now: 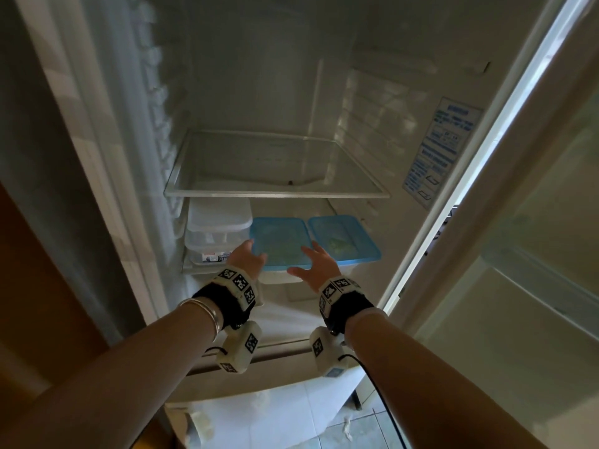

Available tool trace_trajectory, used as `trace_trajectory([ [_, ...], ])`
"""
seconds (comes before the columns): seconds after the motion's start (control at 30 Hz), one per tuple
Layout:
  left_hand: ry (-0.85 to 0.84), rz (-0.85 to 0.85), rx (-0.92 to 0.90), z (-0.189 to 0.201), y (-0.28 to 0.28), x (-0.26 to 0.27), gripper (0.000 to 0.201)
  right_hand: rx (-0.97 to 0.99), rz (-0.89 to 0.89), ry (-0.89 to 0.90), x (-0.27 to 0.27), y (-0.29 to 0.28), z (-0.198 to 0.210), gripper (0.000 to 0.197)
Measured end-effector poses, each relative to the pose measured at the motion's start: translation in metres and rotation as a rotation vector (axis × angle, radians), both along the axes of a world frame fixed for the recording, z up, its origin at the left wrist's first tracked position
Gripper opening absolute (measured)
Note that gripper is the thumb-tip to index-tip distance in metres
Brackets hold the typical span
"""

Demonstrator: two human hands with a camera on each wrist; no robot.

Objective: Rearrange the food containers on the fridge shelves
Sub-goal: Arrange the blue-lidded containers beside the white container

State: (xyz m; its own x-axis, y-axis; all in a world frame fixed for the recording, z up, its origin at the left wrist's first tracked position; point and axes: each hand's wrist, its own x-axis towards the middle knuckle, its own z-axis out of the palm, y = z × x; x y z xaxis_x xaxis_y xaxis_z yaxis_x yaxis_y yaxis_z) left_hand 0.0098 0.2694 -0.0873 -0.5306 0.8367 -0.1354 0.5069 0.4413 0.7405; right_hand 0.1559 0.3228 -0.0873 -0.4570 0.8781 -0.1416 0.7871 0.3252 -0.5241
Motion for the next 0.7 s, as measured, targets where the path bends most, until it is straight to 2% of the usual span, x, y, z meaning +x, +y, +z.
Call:
trace_trajectory([
  [0.1,0.156,-0.163,0.001,0.005,-0.004,0.005,0.053,0.055,0.049,-0.023,-0.002,-0.001,-0.002,0.067],
  [0.2,0.225,-0.276,-0.034,0.003,-0.007,0.009,0.054,0.075,0.083,-0.048,-0.004,-0.002,-0.001,0.065],
  [0.7,0.203,-0.157,-0.004,0.002,0.027,-0.002,0.048,0.033,0.171,-0.183,-0.024,0.033,0.017,0.062],
])
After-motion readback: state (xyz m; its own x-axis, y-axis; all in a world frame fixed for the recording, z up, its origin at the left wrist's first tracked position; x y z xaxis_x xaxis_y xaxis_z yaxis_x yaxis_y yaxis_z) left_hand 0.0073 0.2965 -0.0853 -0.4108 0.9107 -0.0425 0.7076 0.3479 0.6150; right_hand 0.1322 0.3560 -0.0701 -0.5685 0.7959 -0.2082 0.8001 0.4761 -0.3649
